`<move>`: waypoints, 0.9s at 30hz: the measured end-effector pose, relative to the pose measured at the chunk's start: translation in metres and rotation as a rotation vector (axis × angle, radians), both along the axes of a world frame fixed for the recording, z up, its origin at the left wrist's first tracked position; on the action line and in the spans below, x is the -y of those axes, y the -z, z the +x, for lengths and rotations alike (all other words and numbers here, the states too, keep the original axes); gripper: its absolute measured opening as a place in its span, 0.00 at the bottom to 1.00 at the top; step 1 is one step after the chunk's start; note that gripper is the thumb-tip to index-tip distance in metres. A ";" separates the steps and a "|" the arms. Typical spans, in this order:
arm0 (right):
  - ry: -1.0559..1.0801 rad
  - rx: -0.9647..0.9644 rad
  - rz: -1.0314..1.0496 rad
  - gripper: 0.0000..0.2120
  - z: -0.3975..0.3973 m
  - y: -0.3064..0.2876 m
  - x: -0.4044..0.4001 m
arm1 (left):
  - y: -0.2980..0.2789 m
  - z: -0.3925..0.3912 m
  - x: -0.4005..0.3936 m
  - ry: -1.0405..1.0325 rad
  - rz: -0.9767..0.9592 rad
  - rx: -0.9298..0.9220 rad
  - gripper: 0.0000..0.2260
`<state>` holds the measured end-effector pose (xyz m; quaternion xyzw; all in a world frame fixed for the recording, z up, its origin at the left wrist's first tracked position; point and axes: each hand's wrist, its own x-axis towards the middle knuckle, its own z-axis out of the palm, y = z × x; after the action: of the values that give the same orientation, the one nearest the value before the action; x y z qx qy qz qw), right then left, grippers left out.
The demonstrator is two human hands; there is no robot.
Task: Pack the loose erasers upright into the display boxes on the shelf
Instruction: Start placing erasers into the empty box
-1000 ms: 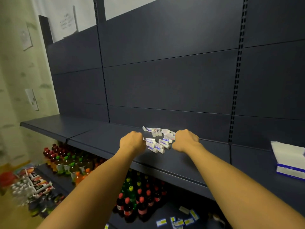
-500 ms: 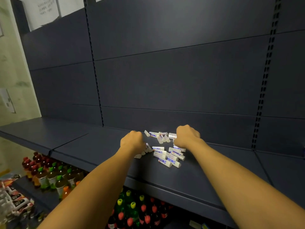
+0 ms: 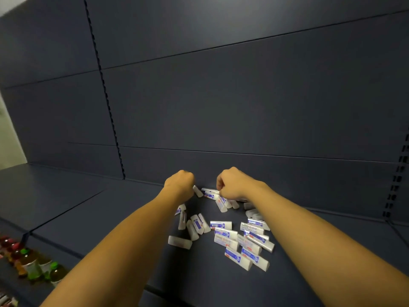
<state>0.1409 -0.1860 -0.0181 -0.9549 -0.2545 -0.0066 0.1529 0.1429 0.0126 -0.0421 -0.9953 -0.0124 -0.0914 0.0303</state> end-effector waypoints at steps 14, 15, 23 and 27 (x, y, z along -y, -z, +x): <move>0.165 -0.031 0.011 0.09 0.026 0.016 -0.022 | 0.014 0.055 -0.038 0.376 0.078 -0.093 0.10; 0.175 -0.032 0.004 0.10 0.027 0.017 -0.025 | 0.016 0.056 -0.041 0.392 0.064 -0.089 0.09; 0.238 -0.028 -0.044 0.10 0.025 0.027 -0.052 | 0.017 0.048 -0.074 0.408 -0.023 -0.094 0.08; 0.296 0.011 -0.080 0.06 0.025 0.033 -0.066 | 0.011 0.044 -0.093 0.371 -0.103 -0.132 0.07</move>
<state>0.1659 -0.1205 -0.0511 -0.9872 -0.1120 -0.0241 0.1108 0.1864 0.1059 -0.0534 -0.9846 0.1685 -0.0291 -0.0375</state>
